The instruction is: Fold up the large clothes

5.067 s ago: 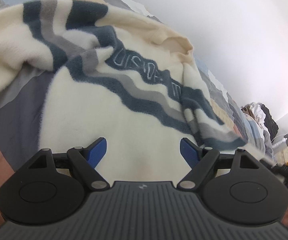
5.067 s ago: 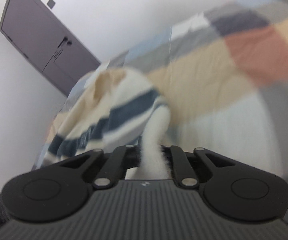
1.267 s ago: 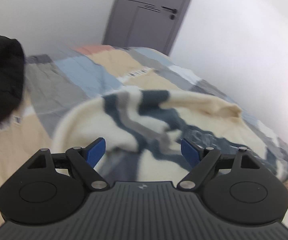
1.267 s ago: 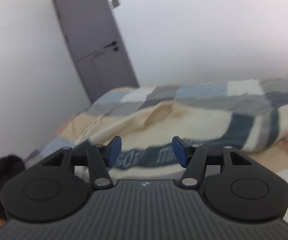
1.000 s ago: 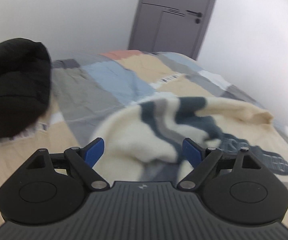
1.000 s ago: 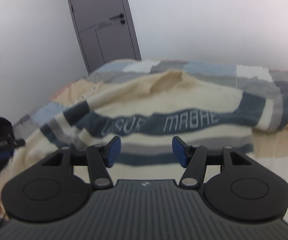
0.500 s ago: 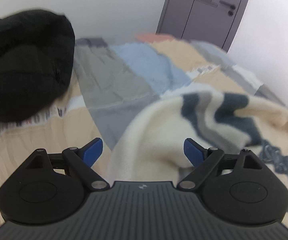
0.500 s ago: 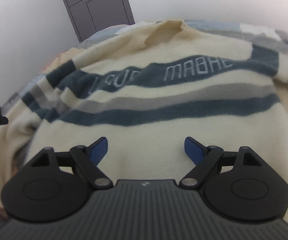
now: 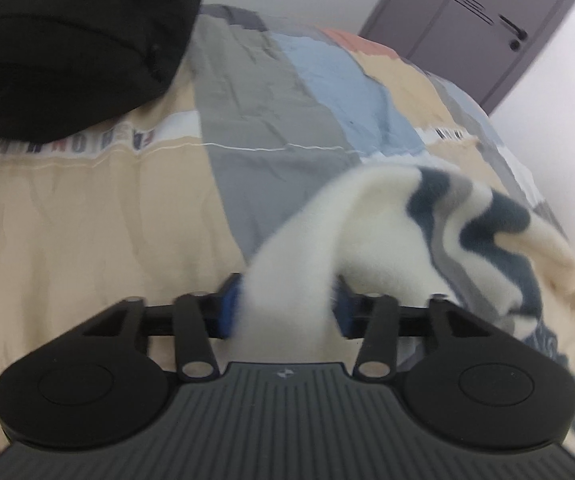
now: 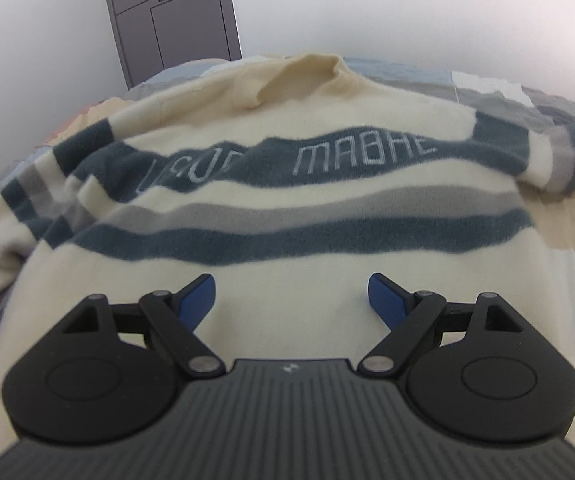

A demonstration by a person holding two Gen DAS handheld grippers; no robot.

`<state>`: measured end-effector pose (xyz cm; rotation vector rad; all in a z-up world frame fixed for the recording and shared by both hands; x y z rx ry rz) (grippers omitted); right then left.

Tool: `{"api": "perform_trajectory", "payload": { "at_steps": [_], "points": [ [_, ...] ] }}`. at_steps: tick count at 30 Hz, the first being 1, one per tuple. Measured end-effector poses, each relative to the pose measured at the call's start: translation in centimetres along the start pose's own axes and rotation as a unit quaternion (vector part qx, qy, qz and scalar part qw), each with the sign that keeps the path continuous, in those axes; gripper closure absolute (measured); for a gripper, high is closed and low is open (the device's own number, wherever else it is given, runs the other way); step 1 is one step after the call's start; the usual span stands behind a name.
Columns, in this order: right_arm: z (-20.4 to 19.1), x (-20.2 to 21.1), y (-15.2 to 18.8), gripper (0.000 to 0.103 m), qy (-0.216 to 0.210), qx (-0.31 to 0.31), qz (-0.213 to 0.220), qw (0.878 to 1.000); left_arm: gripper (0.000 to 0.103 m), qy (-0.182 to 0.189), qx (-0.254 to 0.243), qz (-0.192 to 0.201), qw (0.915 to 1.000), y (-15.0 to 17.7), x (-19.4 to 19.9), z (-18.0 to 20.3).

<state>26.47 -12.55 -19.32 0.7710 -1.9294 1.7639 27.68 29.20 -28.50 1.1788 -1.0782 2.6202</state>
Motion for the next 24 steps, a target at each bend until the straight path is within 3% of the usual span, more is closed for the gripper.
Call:
{"api": "perform_trajectory", "payload": {
  "at_steps": [4, 7, 11, 16, 18, 21, 22, 24],
  "points": [
    [-0.9, 1.1, -0.5, 0.018, -0.018, 0.003, 0.016, 1.000, 0.083, 0.007, 0.014, 0.004, 0.9999, -1.0, 0.0, 0.0],
    [-1.0, 1.4, -0.6, 0.018, -0.018, 0.013, 0.023, 0.999, 0.089, 0.006, -0.014, 0.026, 0.9995, -2.3, 0.8, 0.9],
    [-0.4, 1.2, -1.1, 0.018, -0.019, -0.001, 0.025, 1.000, 0.090, 0.016, -0.092, 0.071, 0.9931, -5.4, 2.7, 4.0],
    [0.6, 0.4, -1.2, 0.018, -0.016, -0.011, 0.025, 1.000, 0.091, 0.015, -0.179, 0.111, 0.9775, -12.6, 4.7, 8.0],
    [1.0, -0.1, -1.4, 0.018, -0.024, -0.028, 0.016, 0.999, 0.091, 0.000, -0.231, 0.120, 0.9656, -15.5, 4.8, 10.1],
    [1.4, -0.5, -1.9, 0.018, -0.035, -0.041, 0.020, 0.998, 0.091, -0.023, -0.307, 0.109, 0.9451, -19.2, 3.5, 13.0],
    [1.4, -0.6, -2.0, 0.018, -0.031, -0.039, 0.021, 0.999, 0.090, -0.027, -0.320, 0.100, 0.9417, -20.2, 2.4, 13.8],
    [1.4, -1.0, -2.0, 0.018, -0.030, -0.040, 0.020, 0.999, 0.090, -0.015, -0.323, 0.080, 0.9429, -21.9, -0.1, 14.6]
  ]
}}
Point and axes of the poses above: each gripper's, at about its wrist camera, not at the fingertips, and x roughly against the way its jaws point, z to its right, y to its underside, the point moved 8 cm from there along -x, roughly the way its jaws point, and after that the axes turned 6 degrees about y, right-handed, at the moved point
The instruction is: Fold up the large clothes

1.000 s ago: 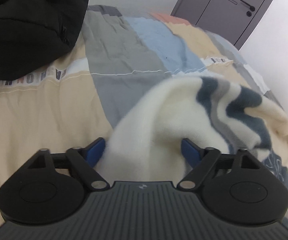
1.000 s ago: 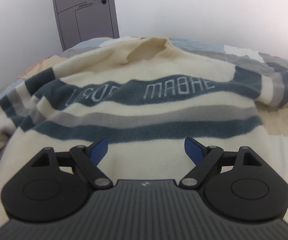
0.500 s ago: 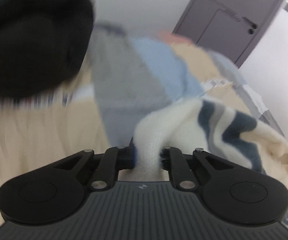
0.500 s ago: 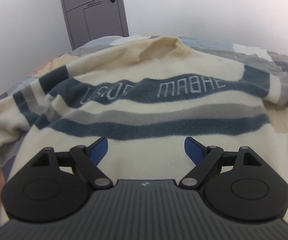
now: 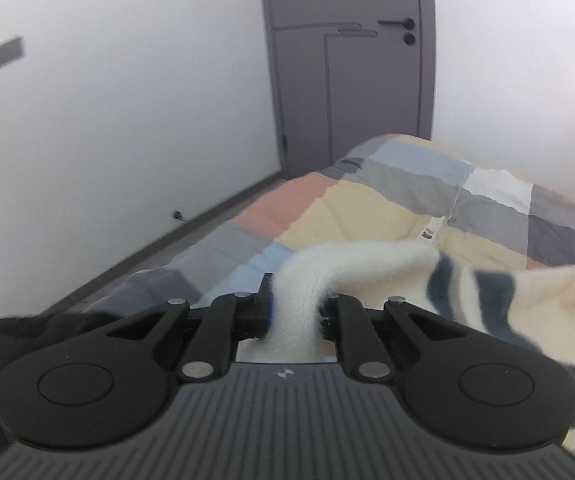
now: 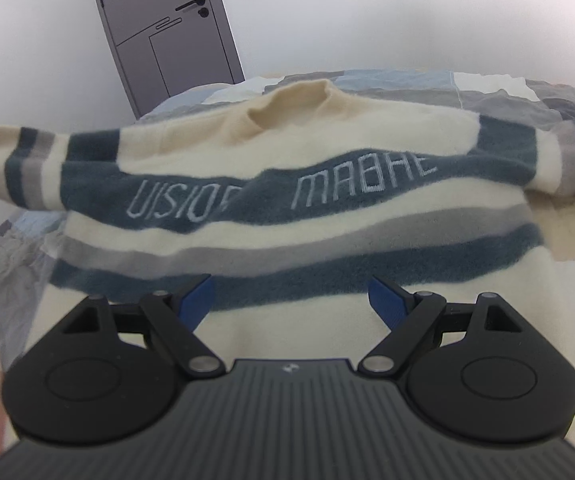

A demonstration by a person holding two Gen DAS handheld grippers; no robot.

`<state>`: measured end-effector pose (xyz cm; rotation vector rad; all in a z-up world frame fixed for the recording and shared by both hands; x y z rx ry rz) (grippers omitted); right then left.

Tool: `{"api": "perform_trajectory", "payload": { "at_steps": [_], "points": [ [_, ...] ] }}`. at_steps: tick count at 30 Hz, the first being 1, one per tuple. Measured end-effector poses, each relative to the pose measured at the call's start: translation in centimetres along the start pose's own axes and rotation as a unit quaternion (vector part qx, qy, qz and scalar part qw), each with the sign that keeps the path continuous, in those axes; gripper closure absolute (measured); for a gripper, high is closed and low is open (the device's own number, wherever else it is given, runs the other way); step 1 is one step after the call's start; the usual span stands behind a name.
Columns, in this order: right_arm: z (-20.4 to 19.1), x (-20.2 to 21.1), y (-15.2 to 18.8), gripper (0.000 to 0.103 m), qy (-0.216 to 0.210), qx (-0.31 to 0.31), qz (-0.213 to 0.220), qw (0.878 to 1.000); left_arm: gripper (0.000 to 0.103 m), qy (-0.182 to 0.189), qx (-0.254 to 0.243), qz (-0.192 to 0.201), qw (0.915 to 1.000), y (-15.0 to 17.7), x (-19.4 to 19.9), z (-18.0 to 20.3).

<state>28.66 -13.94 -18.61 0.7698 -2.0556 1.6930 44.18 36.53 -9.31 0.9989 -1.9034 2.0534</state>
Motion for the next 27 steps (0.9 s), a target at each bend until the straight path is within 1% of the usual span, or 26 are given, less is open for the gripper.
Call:
{"api": "perform_trajectory", "payload": {
  "at_steps": [2, 3, 4, 6, 8, 9, 10, 12, 15, 17, 19, 22, 25, 26, 27],
  "points": [
    [0.1, -0.5, 0.1, 0.018, 0.006, 0.000, -0.005, 1.000, 0.089, 0.007, 0.001, -0.024, 0.9997, -0.1, -3.5, -0.4],
    [0.2, -0.8, 0.1, 0.018, 0.007, 0.001, -0.007, 1.000, 0.086, 0.009, 0.001, -0.042, 0.9991, 0.2, -5.4, -0.7],
    [0.2, -1.1, 0.2, 0.018, 0.009, 0.003, -0.008, 1.000, 0.082, 0.000, -0.001, -0.063, 0.9980, 0.8, -7.2, -1.0],
    [0.2, -1.6, 0.2, 0.018, 0.016, 0.008, -0.007, 1.000, 0.080, -0.026, 0.007, -0.111, 0.9935, 2.2, -10.1, -2.2],
    [0.1, -2.1, 0.2, 0.018, 0.018, 0.011, -0.006, 1.000, 0.077, -0.021, 0.025, -0.145, 0.9888, 3.1, -11.6, -3.4],
    [0.0, -2.4, 0.2, 0.018, 0.017, 0.013, -0.008, 1.000, 0.069, -0.019, 0.030, -0.148, 0.9883, 3.2, -11.7, -4.1],
    [-0.2, -2.8, 0.2, 0.018, 0.015, 0.015, -0.010, 1.000, 0.051, -0.019, 0.035, -0.145, 0.9886, 3.1, -11.4, -4.9],
    [-0.6, -3.4, 0.1, 0.018, 0.011, 0.019, -0.016, 1.000, 0.036, -0.005, 0.051, -0.140, 0.9889, 2.8, -10.2, -6.3],
    [-1.0, -3.8, -0.2, 0.018, 0.003, 0.022, -0.014, 1.000, 0.036, 0.023, 0.056, -0.133, 0.9893, 3.3, -7.7, -7.5],
    [-1.1, -3.8, -0.2, 0.018, 0.002, 0.021, -0.015, 1.000, 0.035, 0.038, 0.051, -0.118, 0.9910, 4.3, -5.8, -7.8],
    [-1.1, -3.7, -0.1, 0.018, 0.002, 0.021, -0.016, 1.000, 0.035, 0.051, 0.041, -0.118, 0.9908, 5.6, -4.4, -7.6],
    [-1.1, -3.5, 0.1, 0.018, 0.007, 0.024, -0.019, 1.000, 0.035, 0.055, 0.037, -0.118, 0.9908, 7.4, -3.5, -7.8],
    [-1.3, -3.1, 0.1, 0.018, 0.010, 0.025, -0.021, 0.999, 0.035, 0.095, 0.049, -0.132, 0.9855, 9.2, -3.5, -7.7],
    [-1.3, -2.9, 0.1, 0.018, 0.011, 0.025, -0.021, 0.999, 0.035, 0.103, 0.045, -0.135, 0.9845, 9.8, -3.4, -7.4],
    [-1.4, -2.8, 0.2, 0.018, 0.013, 0.027, -0.020, 0.999, 0.035, 0.103, 0.039, -0.133, 0.9850, 10.3, -3.6, -7.2]
  ]
}}
Point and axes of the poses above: each gripper's, at about its wrist camera, not at the fingertips, and x roughly against the way its jaws point, z to its right, y to its underside, the point moved 8 cm from there along -x, roughly the way its jaws point, and after that the axes turned 6 degrees about y, right-handed, at the moved point
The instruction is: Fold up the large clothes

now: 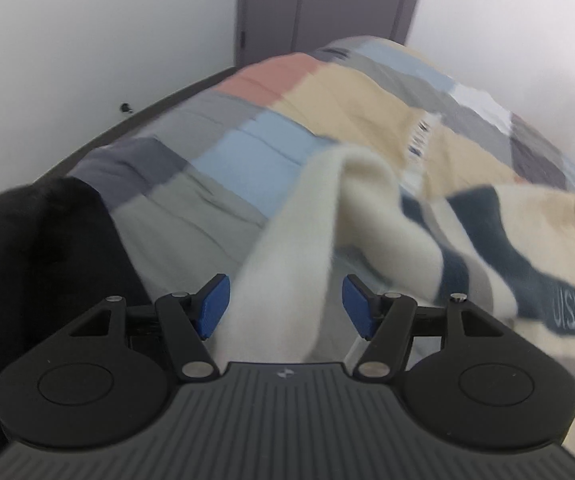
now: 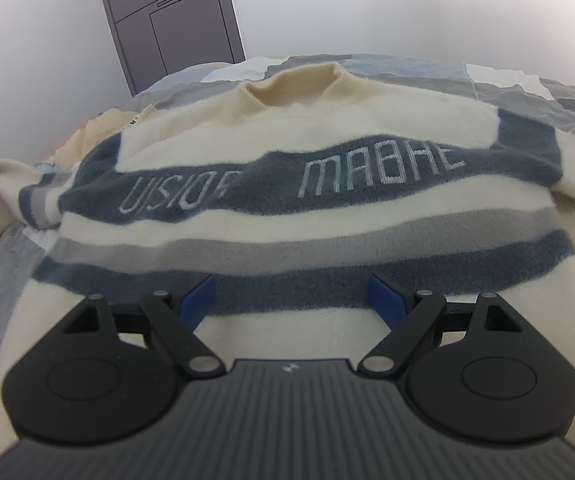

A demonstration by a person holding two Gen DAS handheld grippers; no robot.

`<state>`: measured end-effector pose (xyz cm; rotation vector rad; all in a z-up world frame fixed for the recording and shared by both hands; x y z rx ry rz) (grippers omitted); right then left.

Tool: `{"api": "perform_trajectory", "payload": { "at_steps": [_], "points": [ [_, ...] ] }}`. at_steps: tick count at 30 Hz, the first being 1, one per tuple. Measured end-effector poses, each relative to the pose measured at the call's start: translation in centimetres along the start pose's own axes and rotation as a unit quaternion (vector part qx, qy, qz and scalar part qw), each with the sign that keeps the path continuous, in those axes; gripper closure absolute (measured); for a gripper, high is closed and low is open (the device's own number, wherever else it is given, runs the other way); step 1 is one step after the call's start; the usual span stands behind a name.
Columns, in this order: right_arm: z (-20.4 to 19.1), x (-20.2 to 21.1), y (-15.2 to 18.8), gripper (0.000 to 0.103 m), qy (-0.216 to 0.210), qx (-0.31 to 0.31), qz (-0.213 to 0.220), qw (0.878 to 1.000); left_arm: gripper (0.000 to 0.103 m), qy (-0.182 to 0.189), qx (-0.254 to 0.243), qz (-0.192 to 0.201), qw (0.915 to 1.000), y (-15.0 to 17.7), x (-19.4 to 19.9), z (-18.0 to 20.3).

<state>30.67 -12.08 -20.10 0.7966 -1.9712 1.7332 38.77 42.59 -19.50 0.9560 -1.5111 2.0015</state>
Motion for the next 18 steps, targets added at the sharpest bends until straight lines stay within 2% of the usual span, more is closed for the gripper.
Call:
{"api": "perform_trajectory", "payload": {
  "at_steps": [5, 7, 9, 14, 16, 18],
  "points": [
    [-1.1, 0.5, 0.0, 0.018, 0.005, 0.040, 0.015, 0.999, 0.035, -0.064, -0.012, 0.022, 0.9976, 2.4, -1.9, 1.3],
    [-1.2, 0.8, 0.0, 0.018, 0.008, 0.047, 0.019, 0.999, 0.040, -0.129, -0.049, 0.012, 0.9903, 2.4, -2.8, 1.2],
    [-1.1, 1.0, 0.0, 0.018, 0.010, 0.040, 0.019, 0.999, 0.040, -0.178, -0.070, 0.031, 0.9811, 1.6, -3.0, 0.3],
    [-1.0, 0.4, 0.1, 0.018, 0.011, 0.036, 0.012, 0.999, 0.040, -0.237, -0.030, 0.019, 0.9709, -0.9, -5.6, -4.8],
    [-1.3, -0.1, 0.2, 0.018, 0.008, 0.043, 0.012, 0.999, 0.040, -0.244, 0.033, 0.007, 0.9693, -1.6, -7.2, -7.4],
    [-1.7, -0.8, 0.3, 0.018, 0.009, 0.055, 0.016, 0.998, 0.040, -0.255, 0.061, 0.014, 0.9649, -2.6, -7.9, -9.0]
  ]
}}
Point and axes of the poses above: each gripper's, at about its wrist camera, not at the fingertips, and x roughly against the way its jaws point, z to its right, y to its underside, the point moved 8 cm from there along -x, roughly the way its jaws point, and after that the axes turned 6 degrees about y, right-handed, at the moved point
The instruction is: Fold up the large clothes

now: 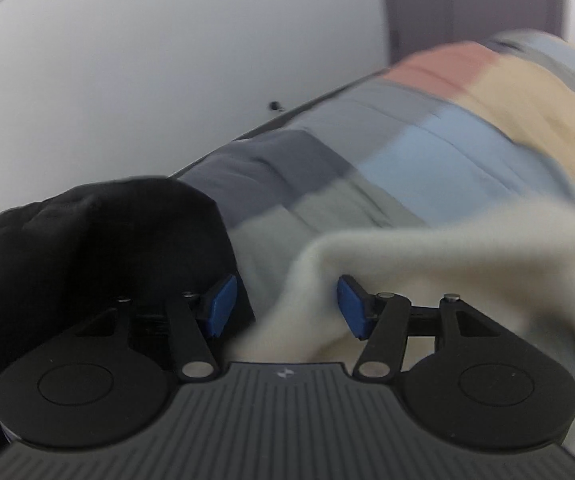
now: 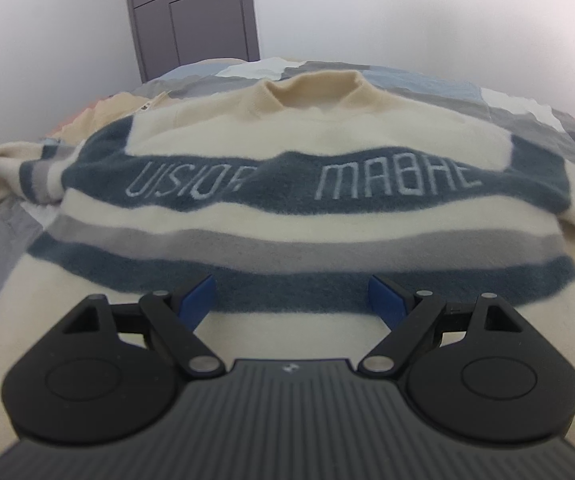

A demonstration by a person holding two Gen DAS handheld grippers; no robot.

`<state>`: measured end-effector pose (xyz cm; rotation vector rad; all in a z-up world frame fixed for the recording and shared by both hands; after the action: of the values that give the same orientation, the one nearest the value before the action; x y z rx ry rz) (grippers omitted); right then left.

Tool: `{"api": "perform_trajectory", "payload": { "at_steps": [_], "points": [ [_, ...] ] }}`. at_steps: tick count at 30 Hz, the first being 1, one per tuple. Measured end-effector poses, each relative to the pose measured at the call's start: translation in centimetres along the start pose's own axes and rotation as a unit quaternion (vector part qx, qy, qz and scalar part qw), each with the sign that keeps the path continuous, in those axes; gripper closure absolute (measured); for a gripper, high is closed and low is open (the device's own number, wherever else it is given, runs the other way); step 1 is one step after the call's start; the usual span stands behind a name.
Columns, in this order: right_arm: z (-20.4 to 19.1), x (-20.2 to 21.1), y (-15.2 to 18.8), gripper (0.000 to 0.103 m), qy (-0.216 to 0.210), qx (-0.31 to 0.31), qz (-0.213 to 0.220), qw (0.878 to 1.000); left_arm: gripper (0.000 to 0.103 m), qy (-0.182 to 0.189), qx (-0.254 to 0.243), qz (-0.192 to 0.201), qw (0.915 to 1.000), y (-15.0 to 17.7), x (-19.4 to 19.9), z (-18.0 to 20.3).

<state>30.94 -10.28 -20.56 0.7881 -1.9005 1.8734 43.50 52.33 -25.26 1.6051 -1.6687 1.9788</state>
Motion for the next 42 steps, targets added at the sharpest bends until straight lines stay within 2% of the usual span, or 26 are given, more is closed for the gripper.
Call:
{"api": "perform_trajectory", "payload": {
  "at_steps": [2, 7, 9, 12, 14, 17, 19, 21, 24, 30, 34, 38, 42],
  "points": [
    [-0.2, -0.3, 0.2, 0.017, -0.001, 0.002, 0.000, 1.000, 0.040, -0.006, 0.018, 0.010, 0.9998, -1.1, -0.3, -0.5],
    [-0.3, -0.6, 0.2, 0.016, -0.004, 0.001, 0.004, 1.000, 0.037, 0.021, 0.061, 0.032, 0.9974, -3.0, 1.7, -0.7],
    [-0.2, -0.5, 0.2, 0.018, -0.005, 0.003, 0.004, 1.000, 0.032, 0.038, 0.061, 0.025, 0.9971, -3.0, 3.3, -0.2],
    [0.0, 0.0, 0.0, 0.018, -0.015, -0.009, 0.007, 1.000, 0.031, 0.069, 0.051, 0.008, 0.9963, -1.8, 6.3, 1.4],
    [0.4, 0.7, -0.1, 0.018, -0.026, -0.025, 0.011, 0.999, 0.031, 0.108, 0.055, 0.003, 0.9927, -0.3, 9.1, 2.6],
    [1.3, 2.0, -0.1, 0.018, -0.029, -0.040, 0.018, 0.999, 0.031, 0.183, 0.058, -0.017, 0.9813, 2.5, 13.6, 5.2],
    [2.2, 3.1, -0.1, 0.018, -0.030, -0.056, 0.022, 0.998, 0.031, 0.216, 0.055, -0.030, 0.9745, 4.7, 16.6, 7.0],
    [3.2, 4.3, -0.1, 0.018, -0.025, -0.069, 0.025, 0.997, 0.031, 0.253, 0.048, -0.042, 0.9654, 7.2, 19.6, 9.1],
    [4.8, 5.9, 0.3, 0.018, -0.001, -0.088, 0.020, 0.996, 0.031, 0.302, 0.043, -0.082, 0.9489, 10.9, 23.0, 12.2],
    [7.2, 8.9, 1.8, 0.018, 0.002, -0.134, 0.011, 0.991, 0.031, 0.345, 0.048, -0.128, 0.9284, 18.6, 28.0, 17.2],
    [9.5, 10.9, 2.4, 0.018, 0.020, -0.155, 0.015, 0.988, 0.031, 0.360, 0.040, -0.136, 0.9221, 22.4, 29.6, 19.7],
    [12.1, 12.0, 3.5, 0.018, 0.053, -0.186, 0.004, 0.981, 0.031, 0.378, 0.023, -0.124, 0.9173, 24.8, 31.8, 22.0],
    [13.9, 12.8, 4.8, 0.018, 0.079, -0.224, -0.008, 0.971, 0.031, 0.391, 0.005, -0.112, 0.9136, 25.2, 32.7, 24.2]
  ]
}}
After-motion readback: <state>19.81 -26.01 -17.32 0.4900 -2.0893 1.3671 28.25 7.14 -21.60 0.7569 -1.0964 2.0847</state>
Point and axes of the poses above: each gripper's, at about its wrist camera, not at the fingertips, and x roughly against the way its jaws point, z to its right, y to its underside, the point moved 8 cm from there along -x, roughly the way its jaws point, and after that the axes turned 6 degrees about y, right-handed, at the moved point
